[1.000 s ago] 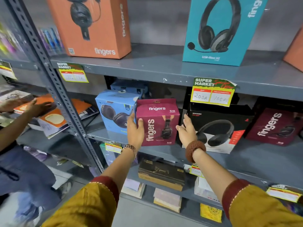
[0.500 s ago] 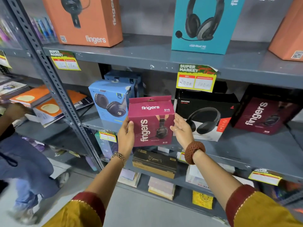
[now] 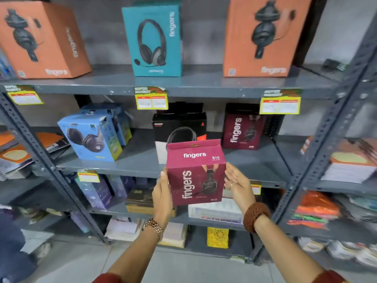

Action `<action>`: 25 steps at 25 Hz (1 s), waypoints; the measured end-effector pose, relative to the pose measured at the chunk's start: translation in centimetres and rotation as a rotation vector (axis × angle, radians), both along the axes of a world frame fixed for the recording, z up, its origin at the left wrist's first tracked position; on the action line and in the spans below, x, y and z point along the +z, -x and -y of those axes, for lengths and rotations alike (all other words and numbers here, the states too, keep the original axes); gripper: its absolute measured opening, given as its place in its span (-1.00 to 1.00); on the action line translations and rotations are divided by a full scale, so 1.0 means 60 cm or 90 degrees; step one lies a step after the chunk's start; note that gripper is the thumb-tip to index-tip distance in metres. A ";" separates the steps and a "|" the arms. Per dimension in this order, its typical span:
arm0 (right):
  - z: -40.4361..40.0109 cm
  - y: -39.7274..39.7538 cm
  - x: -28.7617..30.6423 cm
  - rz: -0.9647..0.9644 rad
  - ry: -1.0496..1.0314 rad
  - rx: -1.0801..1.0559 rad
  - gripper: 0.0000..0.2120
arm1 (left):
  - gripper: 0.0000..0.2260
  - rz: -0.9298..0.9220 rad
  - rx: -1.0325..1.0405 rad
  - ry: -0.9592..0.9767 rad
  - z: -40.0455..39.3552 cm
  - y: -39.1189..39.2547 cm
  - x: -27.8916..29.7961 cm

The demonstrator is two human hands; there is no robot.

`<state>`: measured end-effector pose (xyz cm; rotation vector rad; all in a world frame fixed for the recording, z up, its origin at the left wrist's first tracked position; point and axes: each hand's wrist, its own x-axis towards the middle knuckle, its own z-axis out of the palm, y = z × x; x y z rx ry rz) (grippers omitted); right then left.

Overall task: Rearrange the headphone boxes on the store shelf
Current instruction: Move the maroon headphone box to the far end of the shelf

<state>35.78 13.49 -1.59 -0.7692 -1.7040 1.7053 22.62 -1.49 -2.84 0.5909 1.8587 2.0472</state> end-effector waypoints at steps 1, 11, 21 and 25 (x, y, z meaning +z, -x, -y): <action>-0.025 -0.027 0.005 -0.003 0.000 -0.023 -0.42 | -0.72 -0.005 -0.029 0.002 -0.030 -0.020 0.008; -0.267 -0.095 0.022 0.007 0.007 -0.172 -0.44 | -0.75 0.006 -0.193 -0.014 -0.305 -0.058 0.042; -0.387 -0.040 -0.008 0.008 0.069 -0.183 -0.42 | -0.75 0.050 -0.175 0.045 -0.438 0.001 0.013; -0.392 -0.031 -0.009 0.008 0.057 -0.184 -0.42 | -0.73 0.052 -0.178 0.057 -0.448 0.009 0.010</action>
